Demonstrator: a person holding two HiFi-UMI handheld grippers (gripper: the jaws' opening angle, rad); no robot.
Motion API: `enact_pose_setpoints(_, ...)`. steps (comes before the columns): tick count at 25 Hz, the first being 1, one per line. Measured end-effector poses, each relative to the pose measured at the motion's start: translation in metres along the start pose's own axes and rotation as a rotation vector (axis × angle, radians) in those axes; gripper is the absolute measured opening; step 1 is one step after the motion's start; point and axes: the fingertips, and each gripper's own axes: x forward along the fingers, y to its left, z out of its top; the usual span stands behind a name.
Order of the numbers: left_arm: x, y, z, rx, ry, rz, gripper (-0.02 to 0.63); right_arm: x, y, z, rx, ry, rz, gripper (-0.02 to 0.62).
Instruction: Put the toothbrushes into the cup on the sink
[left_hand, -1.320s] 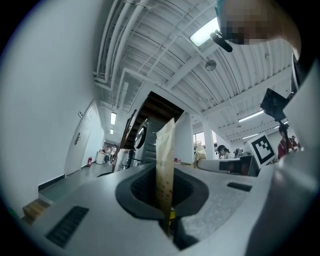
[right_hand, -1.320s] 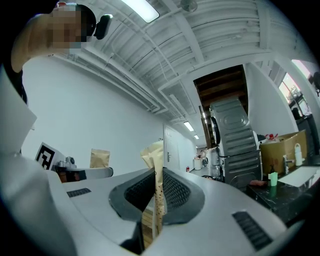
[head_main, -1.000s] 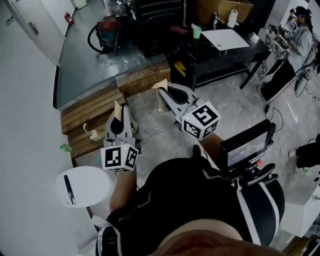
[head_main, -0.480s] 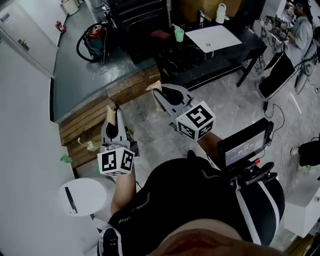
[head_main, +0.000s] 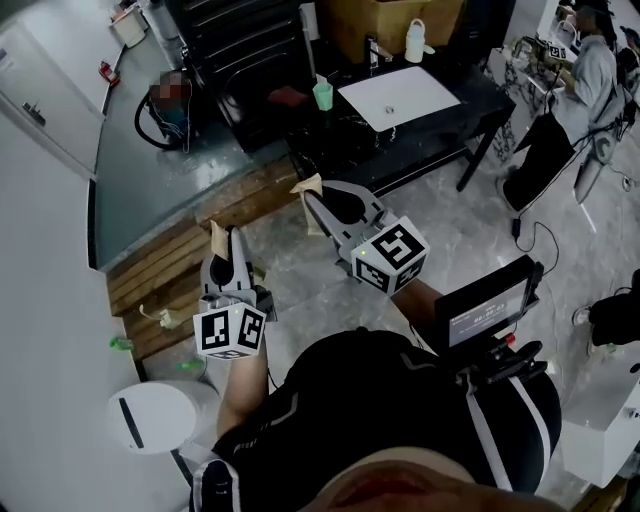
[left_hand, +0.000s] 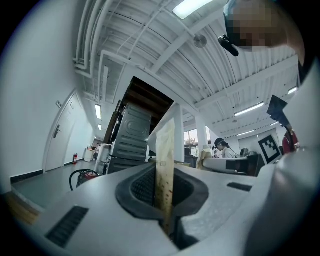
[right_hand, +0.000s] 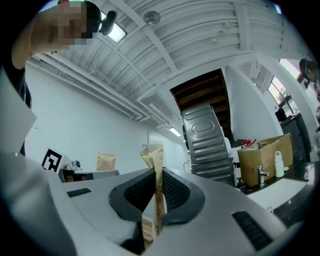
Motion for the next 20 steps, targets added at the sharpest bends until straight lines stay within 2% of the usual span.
enact_pose_setpoints(3, 0.019, -0.018, -0.001, 0.019, 0.008, -0.005, 0.012, -0.010, -0.025, 0.003, 0.016, 0.006, -0.012, 0.044)
enact_pose_setpoints(7, 0.051, -0.046, -0.002, 0.031, 0.021, -0.056, 0.012, -0.023, -0.063, 0.010, 0.030, -0.005, -0.054, 0.044)
enact_pose_setpoints(11, 0.080, -0.062, -0.010, -0.010, 0.022, -0.114, 0.012, -0.028, -0.085, 0.011, -0.027, -0.013, -0.098, 0.043)
enact_pose_setpoints(20, 0.149, -0.063, -0.018, -0.025, 0.014, -0.207, 0.012, -0.010, -0.134, 0.019, -0.024, -0.019, -0.173, 0.044)
